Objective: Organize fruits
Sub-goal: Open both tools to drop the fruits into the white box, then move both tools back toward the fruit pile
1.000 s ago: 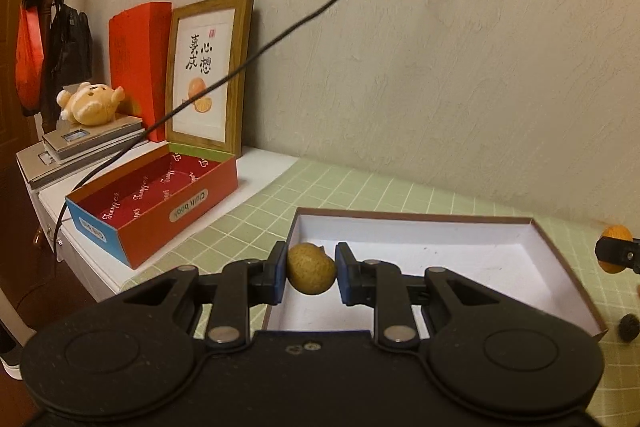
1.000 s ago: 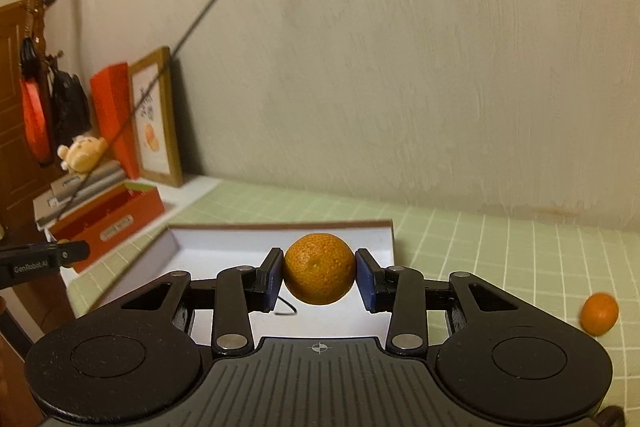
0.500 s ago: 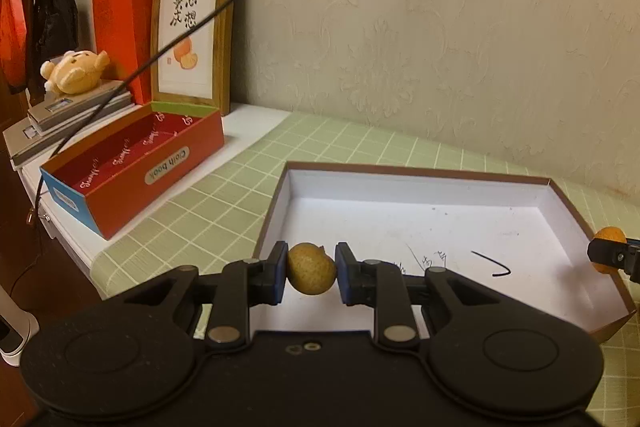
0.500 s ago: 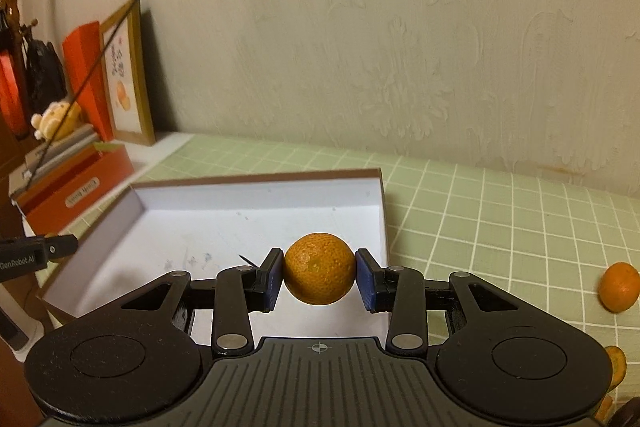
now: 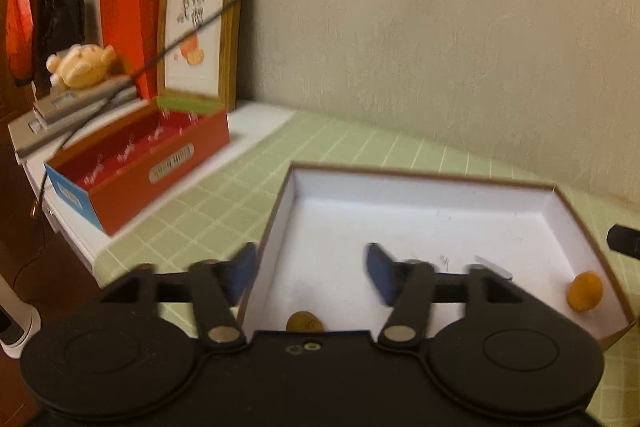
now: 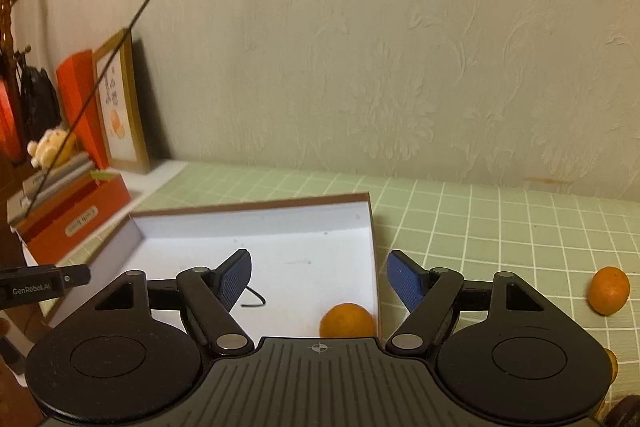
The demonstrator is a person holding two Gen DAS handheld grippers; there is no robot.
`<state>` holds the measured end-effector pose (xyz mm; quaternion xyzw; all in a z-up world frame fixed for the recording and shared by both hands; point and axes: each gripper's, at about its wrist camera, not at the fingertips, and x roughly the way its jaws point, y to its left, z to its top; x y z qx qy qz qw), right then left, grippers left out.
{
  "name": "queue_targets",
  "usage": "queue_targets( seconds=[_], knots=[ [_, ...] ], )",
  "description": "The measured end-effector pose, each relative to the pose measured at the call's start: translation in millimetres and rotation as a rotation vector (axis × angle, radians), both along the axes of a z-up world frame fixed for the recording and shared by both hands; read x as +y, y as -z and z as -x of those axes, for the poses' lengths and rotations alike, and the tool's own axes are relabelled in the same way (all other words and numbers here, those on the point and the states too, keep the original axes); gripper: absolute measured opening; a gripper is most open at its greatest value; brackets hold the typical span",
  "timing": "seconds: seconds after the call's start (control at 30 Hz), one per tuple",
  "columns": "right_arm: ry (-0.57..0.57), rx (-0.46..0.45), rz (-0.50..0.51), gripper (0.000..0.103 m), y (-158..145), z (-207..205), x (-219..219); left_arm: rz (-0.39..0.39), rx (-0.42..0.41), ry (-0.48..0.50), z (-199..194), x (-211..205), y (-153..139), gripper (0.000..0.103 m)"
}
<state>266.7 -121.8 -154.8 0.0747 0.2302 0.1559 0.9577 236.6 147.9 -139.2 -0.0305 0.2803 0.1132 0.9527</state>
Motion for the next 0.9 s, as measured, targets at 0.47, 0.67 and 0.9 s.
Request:
queue_targets(
  seconds=[0.47,0.67,0.9],
  knots=[
    [0.029,-0.120,-0.078,0.103,-39,31,-22,0.070,-0.183,-0.082,31,26,-53,0.096],
    [0.044,-0.157,-0.071,0.103,-53,58,-38,0.000,-0.196,-0.008,49,-7,-65,0.096],
    [0.094,-0.182,-0.049,0.103,-62,104,-74,-0.013,-0.200,0.109,79,-53,-71,0.096]
  ],
)
